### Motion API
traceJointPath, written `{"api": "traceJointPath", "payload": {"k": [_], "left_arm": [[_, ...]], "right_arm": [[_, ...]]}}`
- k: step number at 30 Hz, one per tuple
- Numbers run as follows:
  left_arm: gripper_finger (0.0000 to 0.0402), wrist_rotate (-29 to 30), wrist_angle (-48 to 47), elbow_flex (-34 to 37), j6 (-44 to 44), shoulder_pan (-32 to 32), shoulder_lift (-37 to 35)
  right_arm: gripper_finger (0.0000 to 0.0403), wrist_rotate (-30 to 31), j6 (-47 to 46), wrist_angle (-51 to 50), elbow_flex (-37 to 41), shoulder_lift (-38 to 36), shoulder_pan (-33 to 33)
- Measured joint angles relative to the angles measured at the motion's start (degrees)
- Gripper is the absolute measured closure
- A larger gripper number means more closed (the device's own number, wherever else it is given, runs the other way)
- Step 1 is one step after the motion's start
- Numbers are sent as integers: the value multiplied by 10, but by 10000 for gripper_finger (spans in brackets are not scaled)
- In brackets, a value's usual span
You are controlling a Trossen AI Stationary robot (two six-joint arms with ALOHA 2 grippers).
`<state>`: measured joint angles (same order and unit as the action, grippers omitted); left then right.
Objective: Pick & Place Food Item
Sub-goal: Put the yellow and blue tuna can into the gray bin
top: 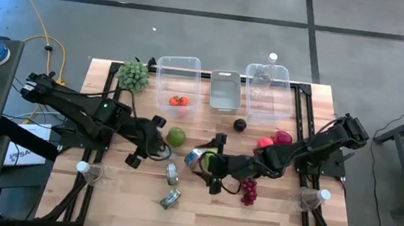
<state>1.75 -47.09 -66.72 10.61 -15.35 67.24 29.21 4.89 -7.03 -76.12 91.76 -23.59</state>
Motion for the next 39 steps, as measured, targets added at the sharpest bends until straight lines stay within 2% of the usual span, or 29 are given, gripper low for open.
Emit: {"api": "traceJointPath", "payload": {"k": [2,4,6,10,12,14,18,21,24,27,29,34,36,39], "left_arm": [[261,-7,25,0,21,5,0],[261,-23,39,0,34,22,0],[260,-41,41,-2,43,44,0],[260,-84,41,-2,45,99,0],[260,-107,42,-2,51,124,0],[260,-123,45,-2,63,146,0],[260,-128,73,-2,72,176,0],[260,-151,94,-2,74,195,0],[260,-184,106,-2,73,208,0],[260,-192,124,-2,65,214,0],[260,-192,133,-3,65,215,0],[260,-197,133,-2,90,206,2],[260,-193,133,-2,90,203,5],[260,-188,117,-2,88,197,10]], "right_arm": [[46,70,-6,-23,0,-11,-5],[46,115,-6,-62,-1,-20,-7],[46,145,-11,-100,-1,-27,-12],[46,184,-79,-202,0,-66,-12],[46,164,-124,-263,0,-105,-12],[46,113,-167,-308,0,-146,-9],[46,3,-174,-308,17,-220,4],[46,-36,-145,-258,64,-267,15],[46,-43,-127,-205,138,-310,30],[46,-51,-100,-113,230,-346,41],[46,-78,-69,-13,295,-358,51],[46,-187,17,228,429,-348,81],[46,-198,20,328,469,-327,95],[46,-198,2,419,503,-293,118]]}}
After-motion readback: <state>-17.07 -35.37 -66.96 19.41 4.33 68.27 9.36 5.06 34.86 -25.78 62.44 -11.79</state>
